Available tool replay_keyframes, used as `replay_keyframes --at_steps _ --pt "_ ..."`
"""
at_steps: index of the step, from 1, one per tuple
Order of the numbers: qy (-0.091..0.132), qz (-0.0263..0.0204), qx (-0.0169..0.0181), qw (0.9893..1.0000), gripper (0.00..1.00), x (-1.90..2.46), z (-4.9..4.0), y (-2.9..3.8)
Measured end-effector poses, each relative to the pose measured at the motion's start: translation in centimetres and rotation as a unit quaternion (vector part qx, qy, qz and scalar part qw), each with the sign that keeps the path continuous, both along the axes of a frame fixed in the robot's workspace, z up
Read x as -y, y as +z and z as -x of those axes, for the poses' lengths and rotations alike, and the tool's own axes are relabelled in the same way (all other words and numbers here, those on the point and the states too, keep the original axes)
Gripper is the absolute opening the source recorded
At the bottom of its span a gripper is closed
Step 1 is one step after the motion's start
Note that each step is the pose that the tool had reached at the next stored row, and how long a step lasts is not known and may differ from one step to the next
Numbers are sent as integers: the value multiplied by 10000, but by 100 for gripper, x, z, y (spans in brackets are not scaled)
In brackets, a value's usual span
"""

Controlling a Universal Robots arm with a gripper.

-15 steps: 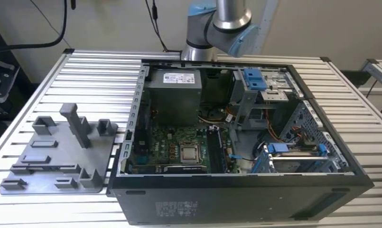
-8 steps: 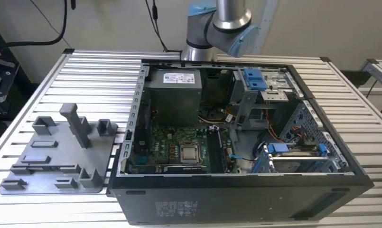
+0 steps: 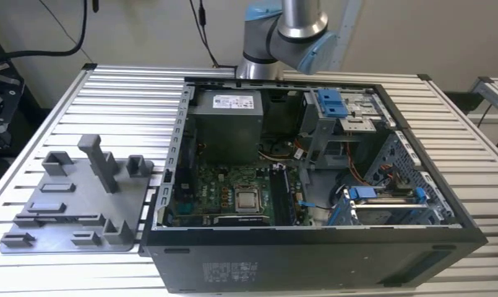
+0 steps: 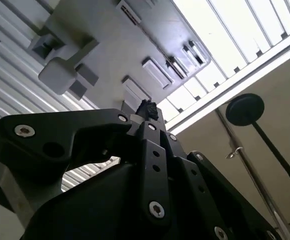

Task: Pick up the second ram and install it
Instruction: 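Pick up the second ram and move it above second insertion slot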

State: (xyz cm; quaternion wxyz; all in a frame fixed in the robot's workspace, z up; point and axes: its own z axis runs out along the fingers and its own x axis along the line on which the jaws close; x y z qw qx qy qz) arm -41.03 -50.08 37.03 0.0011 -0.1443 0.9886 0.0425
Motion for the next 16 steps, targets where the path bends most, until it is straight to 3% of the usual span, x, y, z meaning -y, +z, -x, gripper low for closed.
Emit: replay_keyframes --at_steps 4,8,12,16 --pt "312 14 0 9995 11 0 0 -2" --pt "619 28 0 9981 11 0 0 -3" --pt "936 34 1 9956 11 0 1 -4" --pt "1238 35 8 9923 11 0 0 -4"
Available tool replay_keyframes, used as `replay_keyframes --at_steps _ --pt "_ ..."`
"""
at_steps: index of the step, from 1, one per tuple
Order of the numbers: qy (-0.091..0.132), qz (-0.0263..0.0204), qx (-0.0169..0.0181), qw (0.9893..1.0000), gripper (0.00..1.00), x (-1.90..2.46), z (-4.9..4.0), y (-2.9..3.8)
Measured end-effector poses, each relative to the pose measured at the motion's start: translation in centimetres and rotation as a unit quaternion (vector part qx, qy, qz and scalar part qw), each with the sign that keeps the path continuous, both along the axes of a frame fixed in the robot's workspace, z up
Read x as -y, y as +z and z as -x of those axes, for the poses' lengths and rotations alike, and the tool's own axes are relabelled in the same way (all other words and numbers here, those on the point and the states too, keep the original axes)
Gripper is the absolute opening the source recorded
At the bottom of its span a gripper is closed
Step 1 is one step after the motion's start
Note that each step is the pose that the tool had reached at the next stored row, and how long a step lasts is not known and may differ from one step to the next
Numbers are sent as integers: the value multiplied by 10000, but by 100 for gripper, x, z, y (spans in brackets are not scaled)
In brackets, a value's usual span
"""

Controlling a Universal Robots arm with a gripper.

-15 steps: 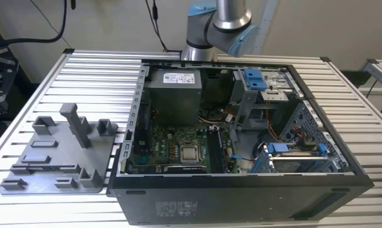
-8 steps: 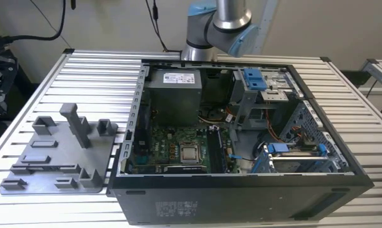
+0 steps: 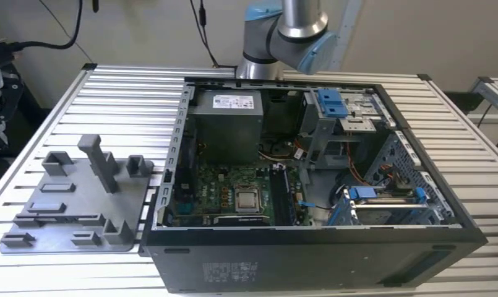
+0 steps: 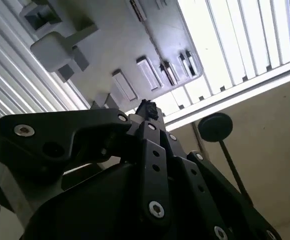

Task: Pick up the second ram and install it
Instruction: 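Pick up the second ram and move it above second insertion slot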

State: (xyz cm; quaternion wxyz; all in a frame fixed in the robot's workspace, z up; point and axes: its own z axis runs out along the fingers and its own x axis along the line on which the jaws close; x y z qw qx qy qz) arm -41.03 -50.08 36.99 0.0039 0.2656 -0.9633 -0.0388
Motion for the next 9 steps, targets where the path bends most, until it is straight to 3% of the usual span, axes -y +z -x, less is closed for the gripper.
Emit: replay_keyframes --at_steps 5,9 --pt "393 3 22 9992 11 0 -1 -1" --pt "661 13 89 9978 11 0 0 0"
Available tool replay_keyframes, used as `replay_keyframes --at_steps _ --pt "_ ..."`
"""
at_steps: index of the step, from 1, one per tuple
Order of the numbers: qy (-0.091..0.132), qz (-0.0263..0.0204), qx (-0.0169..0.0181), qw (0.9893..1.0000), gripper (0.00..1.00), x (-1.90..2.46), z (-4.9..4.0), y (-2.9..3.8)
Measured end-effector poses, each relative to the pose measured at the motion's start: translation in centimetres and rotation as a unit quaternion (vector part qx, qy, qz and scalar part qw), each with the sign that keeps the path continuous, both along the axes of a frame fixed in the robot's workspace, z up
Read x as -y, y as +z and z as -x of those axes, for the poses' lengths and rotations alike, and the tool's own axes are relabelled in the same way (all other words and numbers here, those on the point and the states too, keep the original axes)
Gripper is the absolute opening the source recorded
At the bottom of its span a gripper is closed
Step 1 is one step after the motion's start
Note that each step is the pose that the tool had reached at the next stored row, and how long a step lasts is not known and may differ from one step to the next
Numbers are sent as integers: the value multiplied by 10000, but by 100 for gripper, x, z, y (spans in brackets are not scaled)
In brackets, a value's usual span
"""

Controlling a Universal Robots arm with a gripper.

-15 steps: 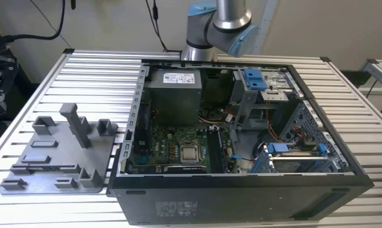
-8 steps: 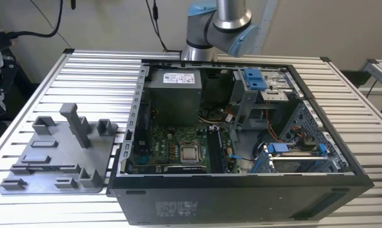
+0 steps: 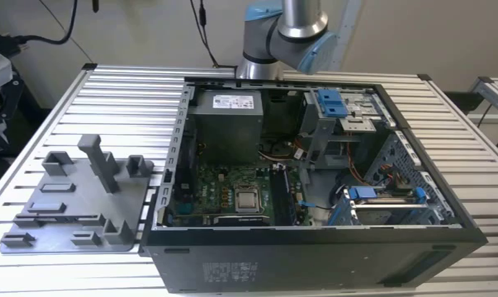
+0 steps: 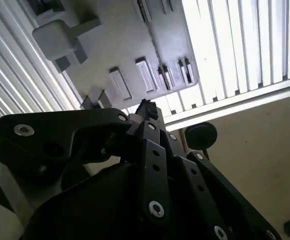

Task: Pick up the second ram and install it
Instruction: 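Pick up the second ram and move it above second insertion slot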

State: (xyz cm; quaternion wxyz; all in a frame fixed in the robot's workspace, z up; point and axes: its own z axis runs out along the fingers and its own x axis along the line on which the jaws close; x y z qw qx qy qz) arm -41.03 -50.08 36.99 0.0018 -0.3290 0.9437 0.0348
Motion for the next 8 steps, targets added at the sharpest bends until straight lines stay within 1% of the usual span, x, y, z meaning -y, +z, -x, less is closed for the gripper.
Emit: replay_keyframes --at_steps 1,2,6,8 --pt "69 2 19 10000 11 0 0 -2" --pt "125 3 25 9999 11 0 0 -7" --pt "319 4 24 9995 11 0 0 -17" --pt "475 3 25 9989 11 -1 1 -22"
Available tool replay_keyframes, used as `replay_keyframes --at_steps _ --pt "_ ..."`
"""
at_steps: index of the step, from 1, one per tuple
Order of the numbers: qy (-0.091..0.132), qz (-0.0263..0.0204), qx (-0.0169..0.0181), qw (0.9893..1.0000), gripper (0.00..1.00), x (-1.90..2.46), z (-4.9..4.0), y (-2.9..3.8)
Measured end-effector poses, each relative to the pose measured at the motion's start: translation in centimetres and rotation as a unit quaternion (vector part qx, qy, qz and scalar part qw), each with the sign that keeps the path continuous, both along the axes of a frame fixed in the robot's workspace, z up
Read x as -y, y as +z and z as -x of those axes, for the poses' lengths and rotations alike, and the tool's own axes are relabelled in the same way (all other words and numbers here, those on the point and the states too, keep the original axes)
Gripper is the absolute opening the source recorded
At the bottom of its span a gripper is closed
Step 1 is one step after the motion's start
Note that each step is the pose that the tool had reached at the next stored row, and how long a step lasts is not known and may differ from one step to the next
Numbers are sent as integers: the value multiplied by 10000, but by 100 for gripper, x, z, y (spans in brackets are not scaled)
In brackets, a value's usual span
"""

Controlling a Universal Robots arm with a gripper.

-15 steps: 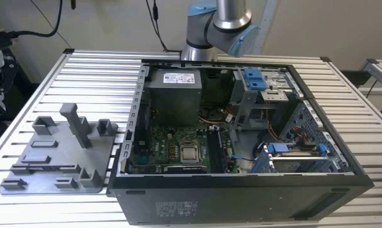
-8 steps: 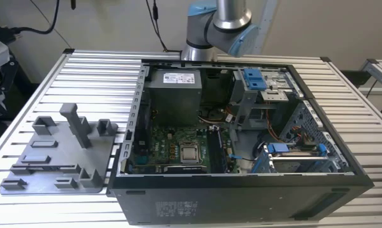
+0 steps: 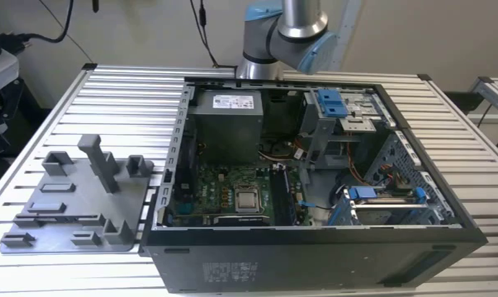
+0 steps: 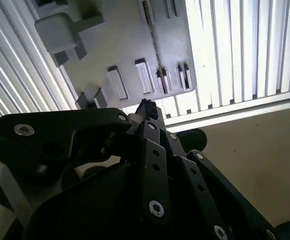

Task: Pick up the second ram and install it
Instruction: 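Pick up the second ram and move it above second insertion slot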

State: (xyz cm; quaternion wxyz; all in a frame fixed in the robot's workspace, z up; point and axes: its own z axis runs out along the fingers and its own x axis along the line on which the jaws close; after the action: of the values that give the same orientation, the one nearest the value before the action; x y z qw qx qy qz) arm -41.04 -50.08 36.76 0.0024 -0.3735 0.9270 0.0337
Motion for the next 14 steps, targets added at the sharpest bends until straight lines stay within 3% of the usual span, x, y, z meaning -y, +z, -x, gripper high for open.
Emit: replay_keyframes --at_steps 5,14 --pt "438 3 3 9990 11 1 -1 -10" --pt "860 3 4 9963 11 7 -24 -18"
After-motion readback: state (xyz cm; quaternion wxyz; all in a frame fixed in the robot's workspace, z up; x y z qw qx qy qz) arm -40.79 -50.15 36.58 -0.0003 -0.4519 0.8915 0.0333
